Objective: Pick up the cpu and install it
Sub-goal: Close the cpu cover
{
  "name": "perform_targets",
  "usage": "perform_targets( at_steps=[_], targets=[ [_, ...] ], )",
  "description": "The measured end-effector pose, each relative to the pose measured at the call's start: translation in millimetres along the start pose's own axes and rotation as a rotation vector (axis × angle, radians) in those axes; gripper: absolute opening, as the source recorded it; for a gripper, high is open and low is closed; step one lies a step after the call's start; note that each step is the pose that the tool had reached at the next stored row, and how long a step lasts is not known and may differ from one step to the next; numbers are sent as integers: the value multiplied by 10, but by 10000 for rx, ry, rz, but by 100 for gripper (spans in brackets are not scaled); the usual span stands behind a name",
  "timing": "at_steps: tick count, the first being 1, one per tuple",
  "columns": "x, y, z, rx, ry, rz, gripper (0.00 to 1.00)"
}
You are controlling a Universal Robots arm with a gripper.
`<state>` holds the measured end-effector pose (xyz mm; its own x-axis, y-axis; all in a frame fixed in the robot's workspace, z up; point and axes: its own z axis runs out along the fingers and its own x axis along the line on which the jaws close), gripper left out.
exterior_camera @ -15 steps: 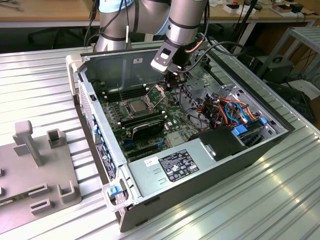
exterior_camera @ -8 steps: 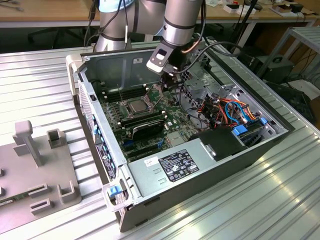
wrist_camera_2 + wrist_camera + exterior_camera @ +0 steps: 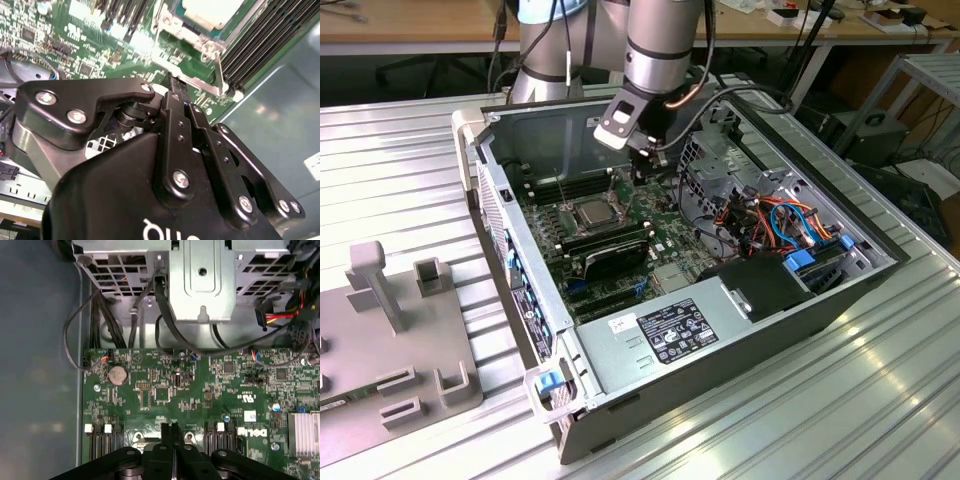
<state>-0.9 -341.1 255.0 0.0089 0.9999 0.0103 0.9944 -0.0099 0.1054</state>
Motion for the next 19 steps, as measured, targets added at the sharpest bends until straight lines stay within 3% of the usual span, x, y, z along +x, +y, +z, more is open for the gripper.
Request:
perform_targets(
  at_steps=[2, 10, 19],
  targets=[
    [0, -78, -8, -76, -1, 1, 11],
    [-2, -240, -25, -213, 2, -2, 11],
    [-2, -261, -27, -226, 0, -2, 11]
  ],
)
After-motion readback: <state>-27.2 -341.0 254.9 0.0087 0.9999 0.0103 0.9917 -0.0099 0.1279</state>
